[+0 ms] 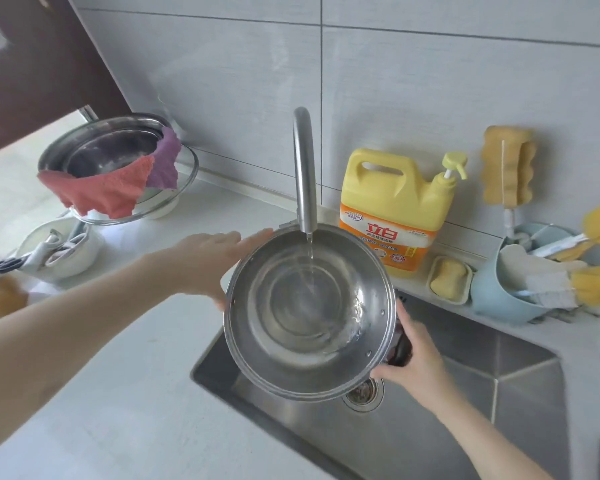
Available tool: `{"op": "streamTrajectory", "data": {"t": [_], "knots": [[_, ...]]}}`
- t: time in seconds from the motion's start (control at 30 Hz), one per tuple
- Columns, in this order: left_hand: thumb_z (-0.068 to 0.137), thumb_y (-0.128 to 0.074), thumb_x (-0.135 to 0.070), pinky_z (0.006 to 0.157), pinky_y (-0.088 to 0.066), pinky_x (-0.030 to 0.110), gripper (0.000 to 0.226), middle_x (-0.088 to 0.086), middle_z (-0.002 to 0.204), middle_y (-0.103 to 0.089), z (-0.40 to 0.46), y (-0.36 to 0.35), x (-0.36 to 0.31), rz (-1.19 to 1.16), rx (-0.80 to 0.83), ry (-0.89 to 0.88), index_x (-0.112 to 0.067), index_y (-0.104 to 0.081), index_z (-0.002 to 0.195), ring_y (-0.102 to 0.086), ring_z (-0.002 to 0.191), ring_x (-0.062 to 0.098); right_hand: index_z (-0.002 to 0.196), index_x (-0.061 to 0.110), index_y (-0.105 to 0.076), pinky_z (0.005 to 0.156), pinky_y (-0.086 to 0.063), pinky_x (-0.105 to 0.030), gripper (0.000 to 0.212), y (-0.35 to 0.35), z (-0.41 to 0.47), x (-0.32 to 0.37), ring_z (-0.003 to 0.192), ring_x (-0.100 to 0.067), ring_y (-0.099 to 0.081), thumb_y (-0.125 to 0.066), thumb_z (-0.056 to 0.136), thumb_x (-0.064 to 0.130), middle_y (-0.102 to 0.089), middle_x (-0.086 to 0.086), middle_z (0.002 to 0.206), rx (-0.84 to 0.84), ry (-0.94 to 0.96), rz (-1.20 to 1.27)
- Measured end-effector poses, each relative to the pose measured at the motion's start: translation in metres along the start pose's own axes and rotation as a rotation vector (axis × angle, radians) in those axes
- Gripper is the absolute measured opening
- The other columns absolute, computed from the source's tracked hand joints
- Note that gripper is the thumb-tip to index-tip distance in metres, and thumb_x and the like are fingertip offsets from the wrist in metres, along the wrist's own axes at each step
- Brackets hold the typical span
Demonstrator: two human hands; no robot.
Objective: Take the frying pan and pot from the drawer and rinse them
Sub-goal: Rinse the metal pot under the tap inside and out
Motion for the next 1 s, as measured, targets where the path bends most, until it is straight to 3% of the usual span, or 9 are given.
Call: {"op": "streamTrajectory", "data": {"t": [0.13,0.23,0.3,0.37,0.47,0.53,0.67,0.83,1.0], "knots": [[0.063,-0.084,-0.058,0.079,-0.038,0.03,0.139,-0.008,0.107,-0.041,-0.006,-0.028,0.009,-0.197,-0.134,0.069,-0.05,0.03,0.143,-0.049,0.094,0.013,0.15,0.047,-0.014,0.081,-0.034,-0.001,0.128,0.05,0.016,0.046,0.091,-0.005,-0.049,-0.095,0.054,0.025,-0.043,0.007,0.11,-0.019,0.163,-0.233],[0.059,-0.091,-0.049,0.086,-0.045,0.023,0.139,-0.014,0.12,-0.047,-0.002,-0.056,-0.004,-0.598,-0.004,-0.003,-0.061,0.021,0.141,-0.053,0.086,-0.009,0.144,0.061,-0.006,0.073,-0.039,-0.008,0.127,0.098,0.026,0.089,0.08,-0.005,-0.054,-0.094,0.054,0.04,-0.041,0.009,0.102,0.18,0.111,-0.48],[0.051,-0.093,-0.052,0.097,-0.044,0.022,0.137,-0.022,0.128,-0.051,0.002,-0.067,-0.021,-0.796,0.133,-0.077,-0.07,0.012,0.137,-0.054,0.101,-0.015,0.141,0.067,-0.006,0.071,-0.042,-0.015,0.126,0.125,0.029,0.109,0.082,-0.002,-0.055,-0.092,0.05,0.05,-0.047,0.014,0.103,0.313,0.037,-0.615],[0.045,-0.094,-0.055,0.107,-0.043,0.035,0.137,-0.016,0.144,-0.047,0.006,-0.071,-0.031,-0.864,0.272,-0.109,-0.071,0.005,0.139,-0.056,0.122,0.003,0.132,0.074,-0.013,0.072,-0.052,-0.02,0.117,0.14,0.027,0.115,0.084,-0.008,-0.06,-0.092,0.049,0.05,-0.058,0.015,0.104,0.415,-0.04,-0.609],[0.06,-0.094,-0.03,0.09,-0.05,0.032,0.129,0.005,0.142,-0.051,0.007,-0.063,-0.032,-0.888,0.448,-0.145,-0.066,-0.002,0.144,-0.072,0.098,0.021,0.131,0.074,-0.023,0.076,-0.059,-0.035,0.113,0.139,0.018,0.094,0.094,-0.03,-0.067,-0.094,0.047,0.046,-0.061,0.013,0.124,0.496,-0.128,-0.46],[0.062,-0.093,-0.032,0.089,-0.047,0.025,0.123,-0.003,0.127,-0.059,0.004,-0.048,-0.027,-0.793,0.466,-0.156,-0.064,-0.007,0.143,-0.071,0.096,0.012,0.13,0.075,-0.027,0.093,-0.054,-0.04,0.11,0.125,0.01,0.072,0.112,-0.021,-0.064,-0.095,0.05,0.042,-0.053,0.026,0.136,0.504,-0.098,-0.334],[0.068,-0.09,-0.024,0.087,-0.048,0.024,0.118,-0.021,0.095,-0.05,-0.007,-0.008,-0.017,-0.561,0.358,-0.098,-0.048,-0.009,0.15,-0.057,0.065,-0.022,0.136,0.069,-0.027,0.112,-0.034,-0.027,0.118,0.078,-0.004,0.039,0.132,0.011,-0.039,-0.093,0.046,0.029,-0.042,0.042,0.137,0.409,0.028,-0.193],[0.058,-0.092,-0.04,0.089,-0.049,0.036,0.136,-0.008,0.115,-0.051,-0.012,-0.016,-0.007,-0.313,0.082,-0.009,-0.057,0.012,0.143,-0.059,0.106,0.015,0.144,0.059,-0.021,0.092,-0.035,-0.006,0.127,0.043,-0.009,0.029,0.109,0.004,-0.051,-0.095,0.049,0.023,-0.053,0.014,0.127,0.107,0.105,-0.135],[0.066,-0.078,-0.065,0.086,-0.041,0.035,0.136,0.003,0.113,-0.05,-0.004,-0.053,-0.029,-0.135,-0.264,0.022,-0.032,0.022,0.152,-0.056,0.1,0.026,0.147,0.055,-0.012,0.097,-0.022,0.0,0.124,0.06,-0.013,0.027,0.119,0.003,-0.04,-0.093,0.058,0.027,-0.038,0.013,0.127,-0.068,0.224,-0.248]]}}
Point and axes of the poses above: each hand's wrist, its own z-axis towards the middle knuckle, its own y-axis out of the back of the hand, x = y × z, the point moved 3 cm from there along z, towards the middle knuckle
